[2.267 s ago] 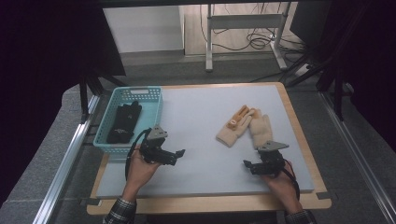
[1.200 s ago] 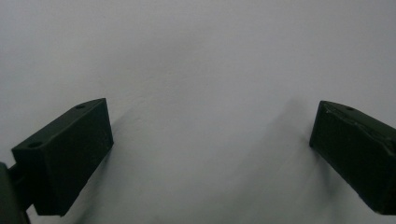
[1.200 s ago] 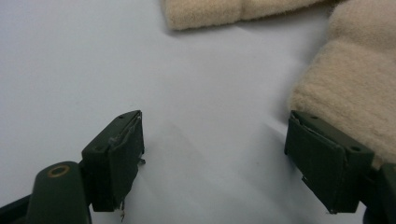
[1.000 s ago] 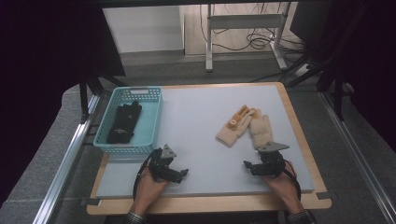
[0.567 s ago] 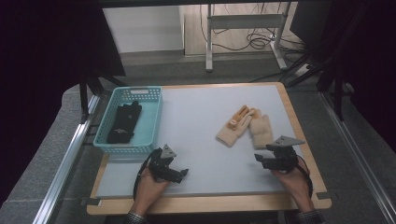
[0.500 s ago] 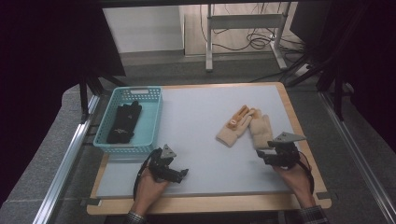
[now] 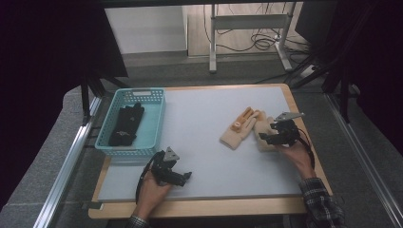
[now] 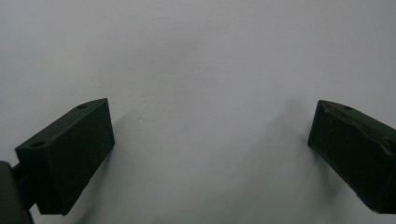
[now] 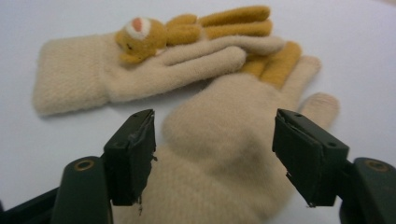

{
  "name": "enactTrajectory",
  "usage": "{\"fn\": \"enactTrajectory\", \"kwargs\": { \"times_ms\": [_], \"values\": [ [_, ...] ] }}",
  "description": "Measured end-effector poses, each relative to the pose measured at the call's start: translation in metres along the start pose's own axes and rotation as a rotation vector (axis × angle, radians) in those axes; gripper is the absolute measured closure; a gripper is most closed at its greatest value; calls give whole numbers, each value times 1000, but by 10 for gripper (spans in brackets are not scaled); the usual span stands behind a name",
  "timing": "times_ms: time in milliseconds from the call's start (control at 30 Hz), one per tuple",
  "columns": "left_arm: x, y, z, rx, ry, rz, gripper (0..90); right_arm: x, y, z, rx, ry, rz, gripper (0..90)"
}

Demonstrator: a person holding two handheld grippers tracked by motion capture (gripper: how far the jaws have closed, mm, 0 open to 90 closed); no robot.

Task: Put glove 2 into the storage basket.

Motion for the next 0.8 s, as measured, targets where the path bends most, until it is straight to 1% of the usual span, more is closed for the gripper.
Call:
{"fn": "enactTrajectory", "kwargs": {
  "times_ms": [67,167,200,267,300,333,367,433,467,500,533,633,800],
  "values": [
    [0,0,0,0,-4,-2,6,1,1,-10,-19,-16,-9,288],
    [0,0,0,0,-5,-4,6,3,0,-24,-33,-40,0,286],
    [0,0,0,0,-4,-1,6,3,-1,-28,-32,-47,9,287],
    [0,0,0,0,-5,-4,6,5,-5,-34,-16,-61,45,310],
    [0,0,0,0,-4,-4,6,5,-8,-37,2,-66,64,334],
    [0,0,0,0,-4,-4,6,4,-8,-37,5,-66,52,389],
    [0,0,0,0,-4,-4,7,4,-8,-36,12,-76,36,458],
    [0,0,0,0,-5,-5,7,3,-8,-34,39,-92,29,538],
    [0,0,0,-1,-5,-5,7,4,-8,-33,46,-90,29,562],
    [0,0,0,-1,-5,-5,7,4,-8,-30,68,-90,35,586],
    [0,0,0,-1,-5,-5,7,4,-7,-28,76,-85,32,601],
    [0,0,1,0,-8,-7,7,5,-1,-17,94,-69,-9,628],
    [0,0,0,-1,-5,-4,7,9,9,0,133,-62,-36,631]
  ]
}}
Point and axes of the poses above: each handheld gripper's, and its own axes: z roughly backward along the jaws, x roughly out of its underside, y roughly to its right, the point moved 4 cm from there along -z, roughly forward along the jaws, and after that the axes turned 15 degrees about x, right-handed, at the moved point
